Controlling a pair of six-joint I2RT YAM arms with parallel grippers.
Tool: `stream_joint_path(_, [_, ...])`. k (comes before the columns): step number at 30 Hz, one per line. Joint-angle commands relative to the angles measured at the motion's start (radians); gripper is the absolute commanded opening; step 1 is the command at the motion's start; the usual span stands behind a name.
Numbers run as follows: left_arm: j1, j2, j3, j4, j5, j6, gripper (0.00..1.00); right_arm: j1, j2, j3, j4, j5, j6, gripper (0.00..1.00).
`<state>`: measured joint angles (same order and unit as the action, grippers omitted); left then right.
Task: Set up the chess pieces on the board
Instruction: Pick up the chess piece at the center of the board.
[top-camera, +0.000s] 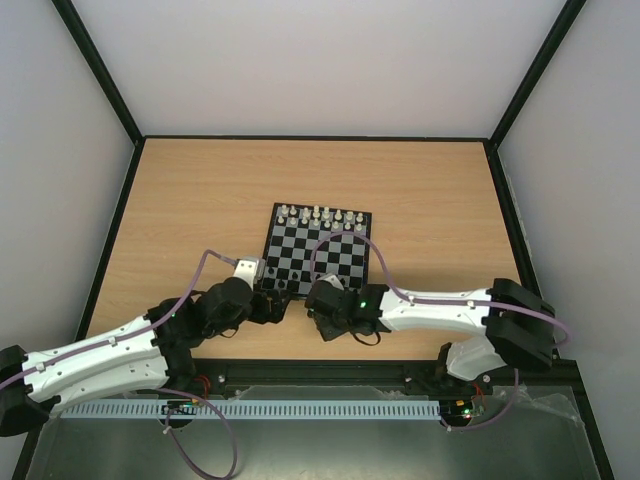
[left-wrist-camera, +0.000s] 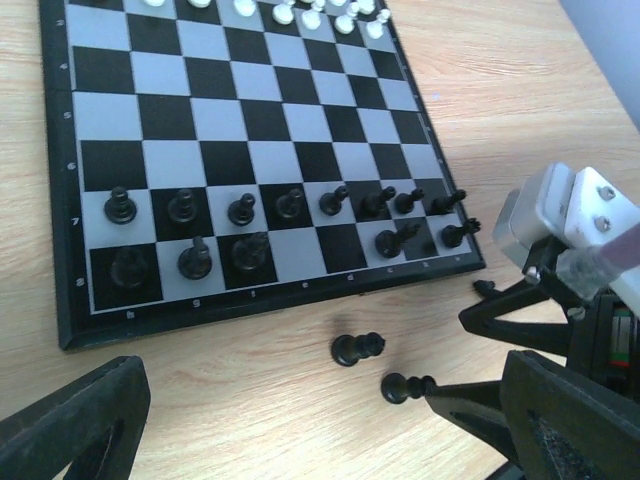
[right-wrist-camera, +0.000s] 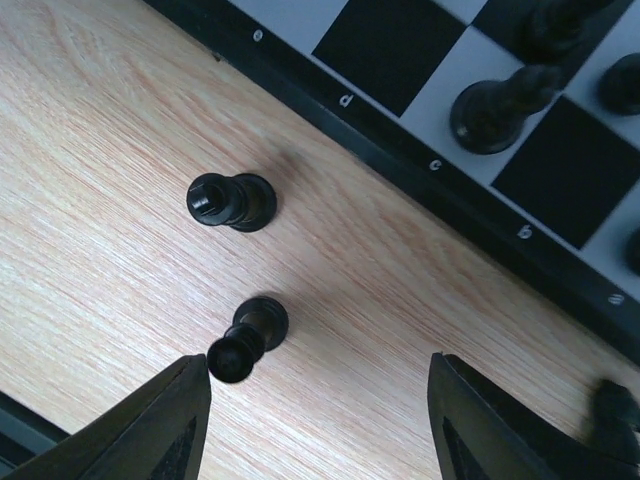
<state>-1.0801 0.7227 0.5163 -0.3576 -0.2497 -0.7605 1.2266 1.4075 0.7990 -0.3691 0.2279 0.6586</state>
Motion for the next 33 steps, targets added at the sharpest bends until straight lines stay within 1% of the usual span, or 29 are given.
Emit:
stream_joint_path(1, [-0.01, -0.002, -0.03, 0.014, -0.054, -0.044, 0.99, 0.012, 0.07, 0.027, 0.03, -0.042, -0.018, 0.58])
stream_joint_path(3, [-0.011, -0.002, -0.036, 0.016, -0.054, -0.046, 0.99, 0.015, 0.1, 0.042, 0.031, -0.042, -0.018, 0.54])
stream_joint_path(8, [-0.012, -0.004, -0.036, 0.01, -0.066, -0.044, 0.99, 0.016, 0.138, 0.059, 0.035, -0.043, -0.018, 0.48])
stream_joint_path(9, [-0.013, -0.003, -0.036, 0.009, -0.07, -0.043, 0.99, 0.016, 0.142, 0.06, 0.034, -0.042, -0.018, 0.44])
stream_joint_path(13, [-0.013, -0.002, -0.034, 0.012, -0.078, -0.042, 0.99, 0.016, 0.15, 0.068, 0.018, -0.027, -0.019, 0.31])
stream_joint_path(16, [-0.012, 0.0, -0.034, 0.016, -0.081, -0.039, 0.99, 0.016, 0.144, 0.072, 0.012, -0.021, -0.019, 0.29])
stream_joint_path(19, [-0.012, 0.006, -0.033, 0.02, -0.082, -0.039, 0.99, 0.016, 0.15, 0.077, 0.004, -0.019, -0.045, 0.23])
stream_joint_path(24, [-0.012, 0.017, -0.038, 0.035, -0.081, -0.036, 0.99, 0.016, 0.154, 0.078, -0.008, -0.016, -0.05, 0.04])
stream_joint_path(25, [-0.013, 0.022, -0.038, 0.038, -0.08, -0.036, 0.99, 0.016, 0.153, 0.08, -0.011, -0.01, -0.049, 0.02])
stream_joint_path(28, [-0.012, 0.035, -0.038, 0.042, -0.08, -0.033, 0.99, 0.016, 0.137, 0.095, -0.032, 0.011, -0.049, 0.01])
stream_joint_path(33, [-0.013, 0.03, -0.038, 0.037, -0.082, -0.036, 0.99, 0.004, 0.096, 0.152, -0.1, 0.089, -0.053, 0.01])
